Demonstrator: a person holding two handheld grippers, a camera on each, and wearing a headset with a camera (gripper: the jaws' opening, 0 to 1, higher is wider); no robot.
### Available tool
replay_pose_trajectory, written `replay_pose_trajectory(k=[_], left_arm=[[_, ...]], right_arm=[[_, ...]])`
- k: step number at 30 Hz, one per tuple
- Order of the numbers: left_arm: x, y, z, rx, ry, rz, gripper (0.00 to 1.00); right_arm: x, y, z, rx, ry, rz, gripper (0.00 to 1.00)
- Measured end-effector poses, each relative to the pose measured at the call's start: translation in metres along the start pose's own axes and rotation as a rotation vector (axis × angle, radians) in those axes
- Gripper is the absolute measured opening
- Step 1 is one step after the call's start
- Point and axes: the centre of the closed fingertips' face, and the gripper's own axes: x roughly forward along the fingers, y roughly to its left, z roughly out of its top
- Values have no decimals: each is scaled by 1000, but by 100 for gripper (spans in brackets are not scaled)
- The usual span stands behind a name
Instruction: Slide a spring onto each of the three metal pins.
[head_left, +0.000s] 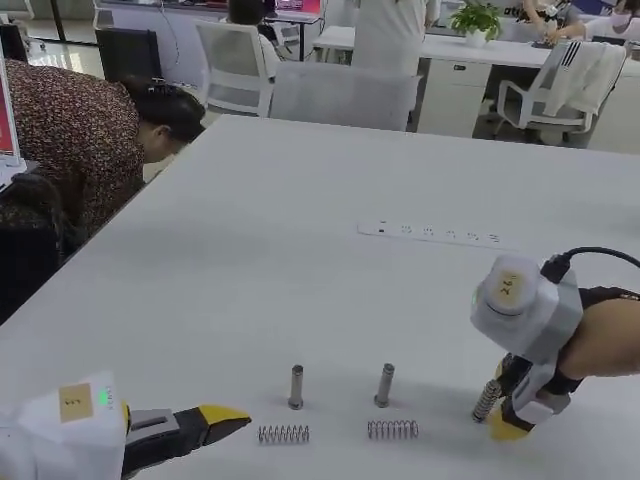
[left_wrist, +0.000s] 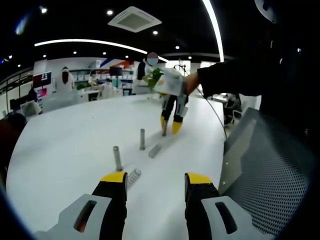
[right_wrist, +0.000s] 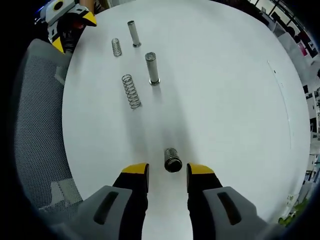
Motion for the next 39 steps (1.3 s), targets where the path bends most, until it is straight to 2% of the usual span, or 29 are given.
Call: replay_pose_trajectory(k=[6, 23, 34, 39], left_arm=[[1, 0, 1, 4, -1, -5, 40], [2, -4, 4, 14, -4, -19, 39], [2, -7, 5, 20, -3, -20, 39], [1, -8, 5, 22, -2, -19, 39]], right_arm=[[-2, 8, -4, 11, -34, -23, 29], [-10, 53, -5, 32, -147, -65, 29], [-11, 82, 18, 11, -243, -62, 29], [-12, 90, 40, -11, -333, -50, 28]])
